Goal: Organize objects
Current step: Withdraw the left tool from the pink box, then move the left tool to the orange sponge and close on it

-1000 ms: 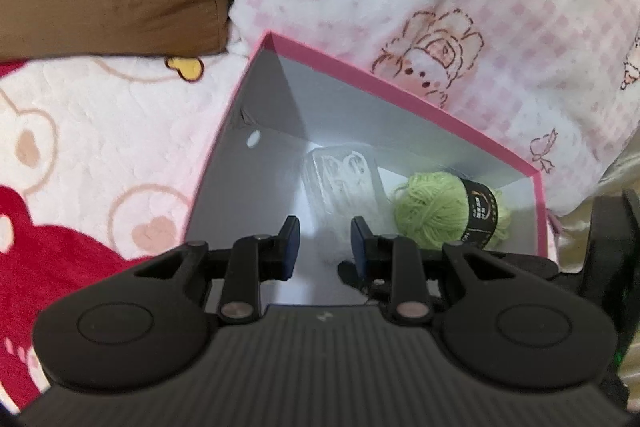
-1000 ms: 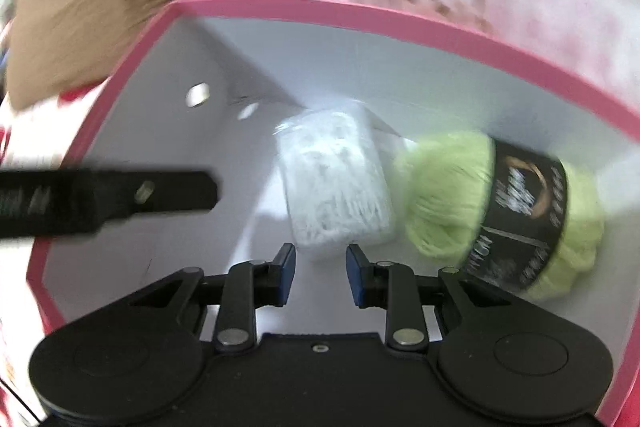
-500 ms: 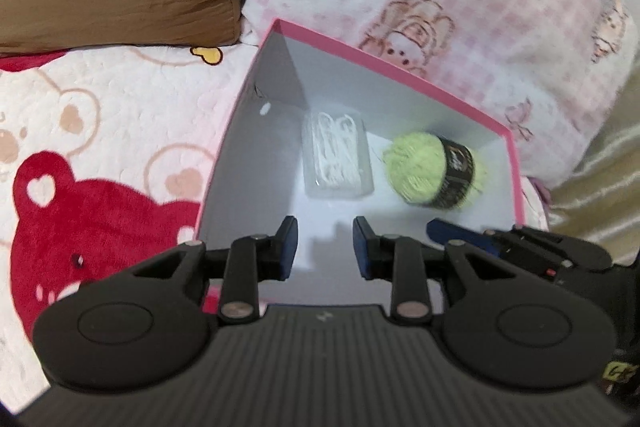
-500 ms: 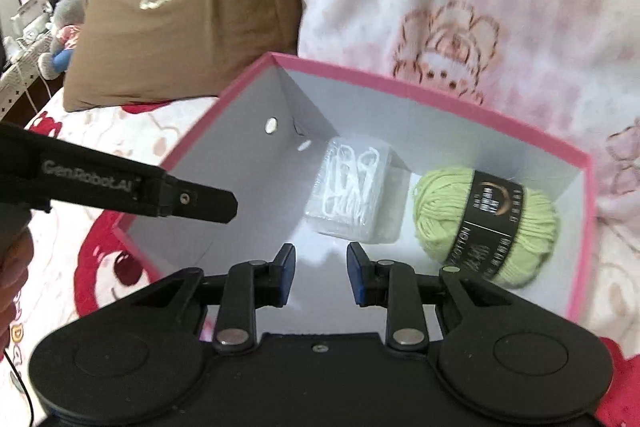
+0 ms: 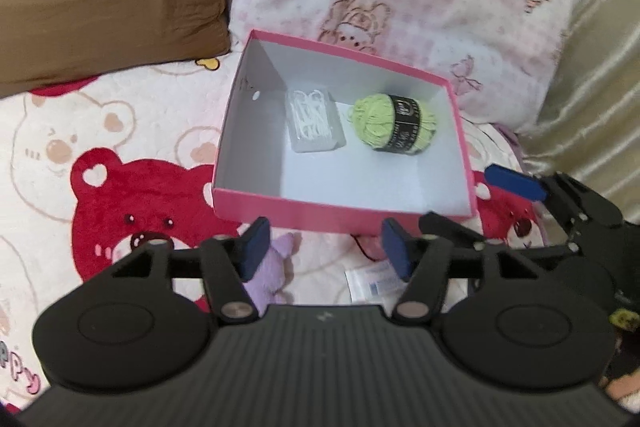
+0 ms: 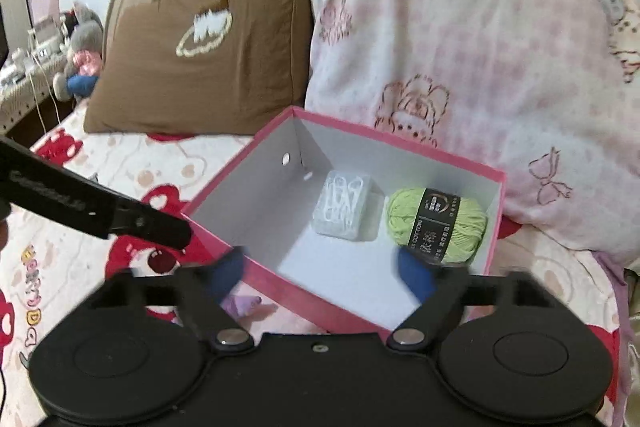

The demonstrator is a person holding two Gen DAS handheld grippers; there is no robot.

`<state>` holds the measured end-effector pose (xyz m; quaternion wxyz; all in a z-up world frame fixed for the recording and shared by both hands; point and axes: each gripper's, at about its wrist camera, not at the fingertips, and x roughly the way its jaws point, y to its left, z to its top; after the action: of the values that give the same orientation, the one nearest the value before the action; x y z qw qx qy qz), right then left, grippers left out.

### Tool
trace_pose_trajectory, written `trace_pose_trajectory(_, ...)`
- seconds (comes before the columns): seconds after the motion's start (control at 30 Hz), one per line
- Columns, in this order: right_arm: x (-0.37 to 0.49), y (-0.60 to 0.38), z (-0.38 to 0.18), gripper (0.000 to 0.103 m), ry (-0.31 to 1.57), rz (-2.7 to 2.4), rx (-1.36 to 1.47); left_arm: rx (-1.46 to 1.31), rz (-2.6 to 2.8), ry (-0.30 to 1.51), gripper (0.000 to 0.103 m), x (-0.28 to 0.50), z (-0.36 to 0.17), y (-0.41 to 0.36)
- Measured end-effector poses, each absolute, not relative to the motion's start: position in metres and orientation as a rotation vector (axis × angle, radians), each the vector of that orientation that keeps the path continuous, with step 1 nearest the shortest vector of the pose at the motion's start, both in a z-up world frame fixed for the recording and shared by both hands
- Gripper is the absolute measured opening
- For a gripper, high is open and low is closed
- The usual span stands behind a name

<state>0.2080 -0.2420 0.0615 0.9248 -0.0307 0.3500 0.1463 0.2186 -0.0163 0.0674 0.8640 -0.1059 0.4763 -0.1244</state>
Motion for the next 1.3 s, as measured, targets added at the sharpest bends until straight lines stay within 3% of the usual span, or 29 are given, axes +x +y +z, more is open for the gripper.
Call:
trace_pose_trajectory(0.2, 0.179, -0.248, 0.072, 0.091, 0.690, 0.279, -0.027, -0.195, -0.293, 0.978, 0.083, 0.182, 0.081, -0.015)
trace_pose_trajectory(0.33, 0.151, -0.244, 0.076, 0.091, 0.684, 0.304, -0.037, -0.168, -0.314, 0.999, 0.089, 0.162, 0.076, -0.013)
trace_pose_trajectory(0.9, 0.052, -0.231, 0.066, 0.091, 0.816, 0.442, -0.060, -0.145, -0.393, 1.046, 0.088, 0.098, 0.061, -0.010)
trace_pose_trajectory(1.03, 0.034, -0.223, 0.054, 0.084, 0.828, 0.470, -0.088, -0.152, -0.412, 1.062, 0.087, 0.080, 0.050, -0.008)
trace_pose_trajectory(1.3, -0.004, -0.222, 0.031, 0.084, 0.810, 0.514, -0.129, -0.130, -0.447, 1.118, 0.086, 0.056, 0.024, -0.013)
